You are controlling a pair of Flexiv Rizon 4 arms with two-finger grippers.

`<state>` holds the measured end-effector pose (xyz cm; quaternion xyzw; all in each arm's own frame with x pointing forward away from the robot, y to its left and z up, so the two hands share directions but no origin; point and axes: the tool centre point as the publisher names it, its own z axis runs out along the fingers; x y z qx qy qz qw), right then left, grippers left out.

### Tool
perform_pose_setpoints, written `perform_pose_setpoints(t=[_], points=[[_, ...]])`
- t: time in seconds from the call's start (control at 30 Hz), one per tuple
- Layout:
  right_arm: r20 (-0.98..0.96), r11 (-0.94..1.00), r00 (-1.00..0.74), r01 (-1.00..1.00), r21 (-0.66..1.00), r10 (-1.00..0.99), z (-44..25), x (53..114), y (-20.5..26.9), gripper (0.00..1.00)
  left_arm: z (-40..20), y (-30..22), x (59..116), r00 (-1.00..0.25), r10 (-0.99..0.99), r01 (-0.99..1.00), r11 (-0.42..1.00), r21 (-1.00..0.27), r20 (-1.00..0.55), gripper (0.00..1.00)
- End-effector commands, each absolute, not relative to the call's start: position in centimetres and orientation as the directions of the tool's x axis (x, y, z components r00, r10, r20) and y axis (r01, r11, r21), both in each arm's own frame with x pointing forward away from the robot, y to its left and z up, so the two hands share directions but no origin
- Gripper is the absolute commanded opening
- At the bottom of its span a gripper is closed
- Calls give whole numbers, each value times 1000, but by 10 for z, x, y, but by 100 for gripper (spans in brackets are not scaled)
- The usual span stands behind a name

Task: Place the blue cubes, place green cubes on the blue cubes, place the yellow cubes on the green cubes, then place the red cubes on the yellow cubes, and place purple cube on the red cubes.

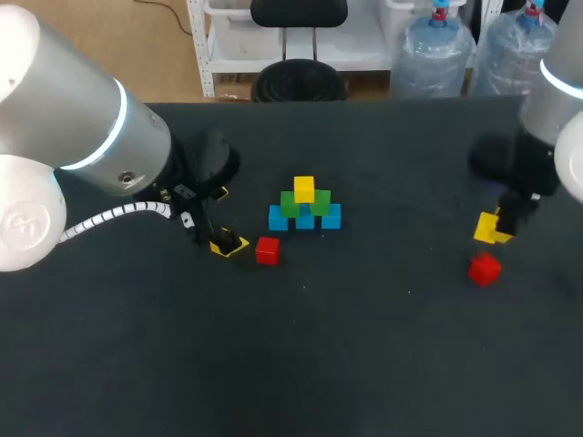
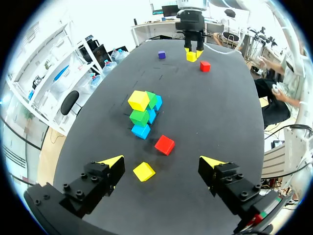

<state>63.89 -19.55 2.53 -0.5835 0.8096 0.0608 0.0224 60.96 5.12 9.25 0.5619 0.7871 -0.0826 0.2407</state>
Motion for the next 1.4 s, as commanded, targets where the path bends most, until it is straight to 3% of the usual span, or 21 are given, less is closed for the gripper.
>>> perform_pose_setpoints(t=[0.03, 0.27, 0.57, 0.93, 1.4], points=[[-119, 253, -267, -960, 121, -956, 40, 652, -188, 0, 93, 51, 610, -254, 846, 924, 356, 140, -469, 100], [-83, 166, -172, -984, 67, -982, 65, 657, -155, 0, 93, 51, 610, -254, 846, 924, 356, 140, -469, 100], [-53, 168, -170, -985, 42, -984, 84, 679, -119, 0, 93, 51, 610, -254, 846, 924, 356, 140, -469, 100], [-28, 196, -197, -980, 34, -980, 84, 686, -81, 0, 93, 51, 610, -254, 846, 924, 356, 140, -469, 100], [-56, 86, -87, -996, 31, -995, 75, 684, -34, 0, 93, 51, 610, -254, 846, 924, 356, 140, -469, 100]])
